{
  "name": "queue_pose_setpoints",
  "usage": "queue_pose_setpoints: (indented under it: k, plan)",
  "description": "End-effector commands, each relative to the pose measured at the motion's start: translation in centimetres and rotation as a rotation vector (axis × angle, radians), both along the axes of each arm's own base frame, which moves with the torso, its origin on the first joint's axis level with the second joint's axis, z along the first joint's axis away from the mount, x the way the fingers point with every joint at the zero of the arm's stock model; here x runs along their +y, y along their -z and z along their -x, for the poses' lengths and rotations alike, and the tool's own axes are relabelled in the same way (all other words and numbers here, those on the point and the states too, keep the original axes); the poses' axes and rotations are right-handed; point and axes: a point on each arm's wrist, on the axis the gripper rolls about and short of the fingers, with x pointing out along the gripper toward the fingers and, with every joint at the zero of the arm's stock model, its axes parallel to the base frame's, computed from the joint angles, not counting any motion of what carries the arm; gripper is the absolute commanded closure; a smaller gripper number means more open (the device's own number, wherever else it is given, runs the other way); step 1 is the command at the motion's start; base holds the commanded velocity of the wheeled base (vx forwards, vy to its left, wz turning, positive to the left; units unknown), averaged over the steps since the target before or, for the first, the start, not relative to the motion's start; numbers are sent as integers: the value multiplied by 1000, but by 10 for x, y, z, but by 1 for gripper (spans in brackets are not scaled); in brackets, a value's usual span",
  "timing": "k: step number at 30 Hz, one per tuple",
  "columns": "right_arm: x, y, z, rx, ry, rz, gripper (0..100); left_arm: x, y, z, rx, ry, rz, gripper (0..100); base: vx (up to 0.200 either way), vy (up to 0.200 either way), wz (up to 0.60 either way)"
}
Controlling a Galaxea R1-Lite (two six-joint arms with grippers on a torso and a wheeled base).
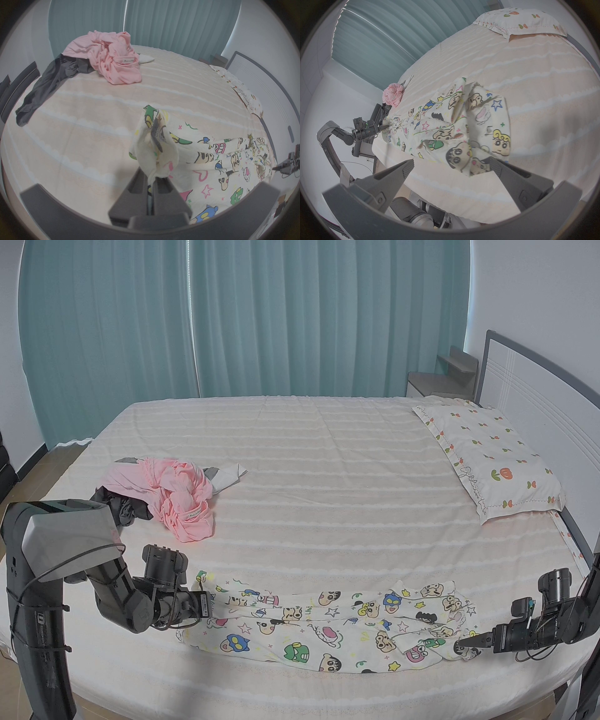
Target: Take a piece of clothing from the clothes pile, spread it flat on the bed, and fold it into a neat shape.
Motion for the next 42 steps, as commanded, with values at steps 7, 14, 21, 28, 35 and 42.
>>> queue_pose_setpoints:
  k: [7,14,21,28,35,42]
  plan:
    - [0,2,1,10,-1,-2,0,57,-54,3,-49,-150,1,100,0,0,0]
    - [1,2,1,10,-3,-3,0,101,-96,15,-93,-239,-20,100,0,0,0]
    - [1,2,1,11,-3,-3,0,150,-125,26,-72,-335,-37,100,0,0,0]
    - [1,1,2,8,-11,-17,0,184,-130,31,-87,-409,-80,100,0,0,0]
    - [1,2,1,8,-11,-17,0,188,-142,35,-77,-420,-130,100,0,0,0]
    - [1,2,1,8,-11,-17,0,112,-167,37,-60,-260,-153,100,0,0,0]
